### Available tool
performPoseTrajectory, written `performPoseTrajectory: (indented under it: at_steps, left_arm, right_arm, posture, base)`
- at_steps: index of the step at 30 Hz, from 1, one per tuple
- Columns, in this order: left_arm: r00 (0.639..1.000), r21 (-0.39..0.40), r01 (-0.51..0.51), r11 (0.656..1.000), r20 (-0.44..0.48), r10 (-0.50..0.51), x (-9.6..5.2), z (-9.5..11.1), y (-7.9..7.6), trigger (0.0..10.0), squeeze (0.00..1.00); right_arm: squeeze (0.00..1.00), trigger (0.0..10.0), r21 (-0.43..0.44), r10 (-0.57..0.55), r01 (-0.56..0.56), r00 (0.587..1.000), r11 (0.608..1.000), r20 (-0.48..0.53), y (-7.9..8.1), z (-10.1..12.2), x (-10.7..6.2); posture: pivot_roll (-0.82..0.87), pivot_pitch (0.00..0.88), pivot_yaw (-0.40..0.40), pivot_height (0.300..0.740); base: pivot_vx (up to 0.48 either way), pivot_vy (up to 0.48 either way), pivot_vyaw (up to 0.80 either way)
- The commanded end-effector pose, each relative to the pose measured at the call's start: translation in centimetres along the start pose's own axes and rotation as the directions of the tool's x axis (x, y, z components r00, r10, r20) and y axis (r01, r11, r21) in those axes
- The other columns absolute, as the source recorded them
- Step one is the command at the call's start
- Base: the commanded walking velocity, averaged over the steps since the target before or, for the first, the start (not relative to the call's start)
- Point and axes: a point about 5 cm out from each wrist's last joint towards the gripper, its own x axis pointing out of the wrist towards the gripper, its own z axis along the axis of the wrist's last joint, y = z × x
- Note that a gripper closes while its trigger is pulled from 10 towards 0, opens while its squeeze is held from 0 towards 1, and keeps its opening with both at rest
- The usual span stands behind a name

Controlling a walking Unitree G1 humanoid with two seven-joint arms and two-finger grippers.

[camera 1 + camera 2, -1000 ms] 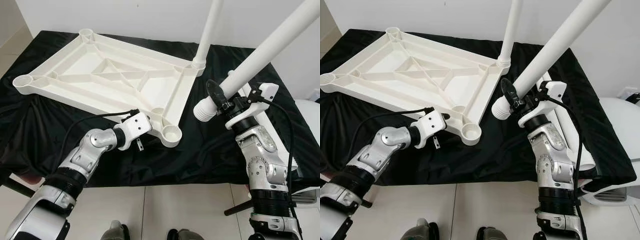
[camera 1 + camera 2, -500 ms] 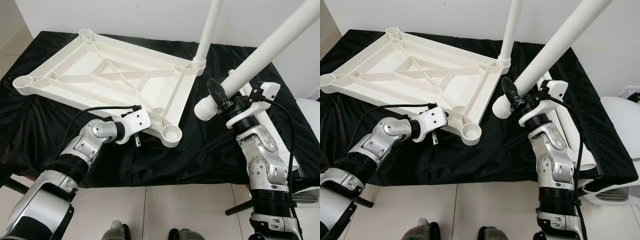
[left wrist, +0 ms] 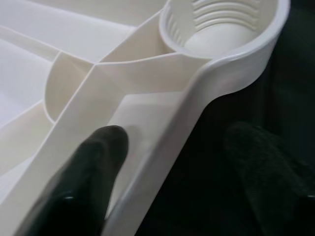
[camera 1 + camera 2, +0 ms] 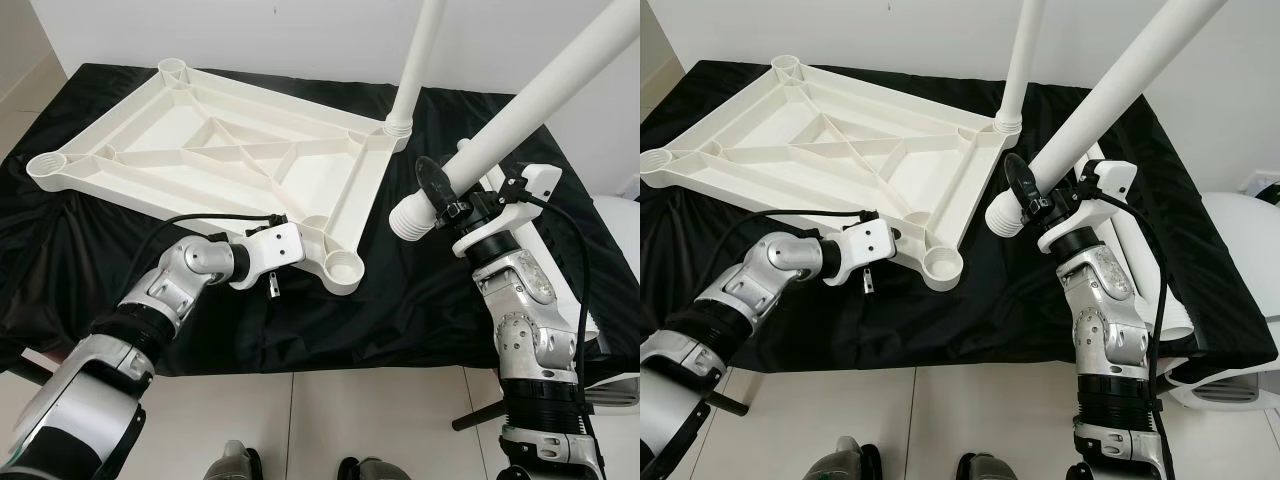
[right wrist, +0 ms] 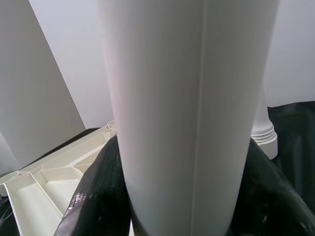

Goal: Building children table

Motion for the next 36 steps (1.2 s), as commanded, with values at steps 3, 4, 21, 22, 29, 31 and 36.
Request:
performPoseTrajectory:
  at_steps: [3, 4, 21, 22, 29, 31, 36]
  left_arm:
    - [0.991, 0.003, 0.130, 0.992, -0.028, -0.130, 0.17, -0.88, -1.35, 1.3, 0.00]
    - [0.990, 0.006, 0.140, 0.990, -0.029, -0.139, 0.16, -0.93, -1.46, 1.1, 0.00]
    - [0.981, 0.007, 0.194, 0.981, -0.023, -0.193, 0.24, -0.98, -2.09, 0.0, 0.00]
    - [0.980, 0.004, 0.197, 0.980, -0.020, -0.197, 0.27, -0.97, -2.14, 0.0, 0.00]
    - [0.982, -0.002, 0.186, 0.983, -0.022, -0.186, 0.31, -1.04, -2.04, 0.0, 0.00]
    - [0.983, -0.005, 0.179, 0.984, -0.023, -0.180, 0.34, -1.08, -2.00, 0.0, 0.00]
    - [0.989, -0.010, 0.144, 0.989, -0.041, -0.145, 0.51, -1.23, -1.75, 0.0, 0.00]
  right_arm:
    - [0.00, 10.0, -0.019, 0.004, -0.004, 0.999, 1.000, 0.045, 0.04, 1.05, 0.09]
    - [0.00, 10.0, -0.018, 0.004, -0.003, 0.999, 1.000, 0.045, 0.05, 1.06, 0.09]
    - [0.00, 10.0, -0.023, -0.003, 0.004, 0.999, 1.000, 0.048, 0.01, 1.20, 0.03]
    - [0.00, 10.0, -0.023, -0.004, 0.005, 0.999, 1.000, 0.049, 0.01, 1.21, 0.03]
    - [0.00, 10.0, -0.024, -0.005, 0.006, 0.999, 1.000, 0.050, -0.02, 1.26, 0.06]
    - [0.00, 10.0, -0.024, -0.005, 0.006, 0.999, 1.000, 0.049, -0.03, 1.26, 0.07]
    - [0.00, 10.0, -0.025, -0.005, 0.006, 0.999, 1.000, 0.048, -0.07, 1.27, 0.08]
  posture:
    - [-0.07, 0.115, 0.017, 0.740]
    - [-0.07, 0.115, 0.017, 0.740]
    - [-0.07, 0.117, 0.021, 0.740]
    - [-0.07, 0.116, 0.021, 0.740]
    - [-0.06, 0.118, 0.019, 0.740]
    - [-0.06, 0.118, 0.018, 0.740]
    - [-0.06, 0.118, 0.017, 0.740]
  base:
    - [0.000, 0.000, 0.00]
    - [0.000, 0.000, 0.00]
    - [0.000, 0.000, 0.00]
    - [0.000, 0.000, 0.00]
    - [0.000, 0.000, 0.00]
    - [0.000, 0.000, 0.00]
    - [0.000, 0.000, 0.00]
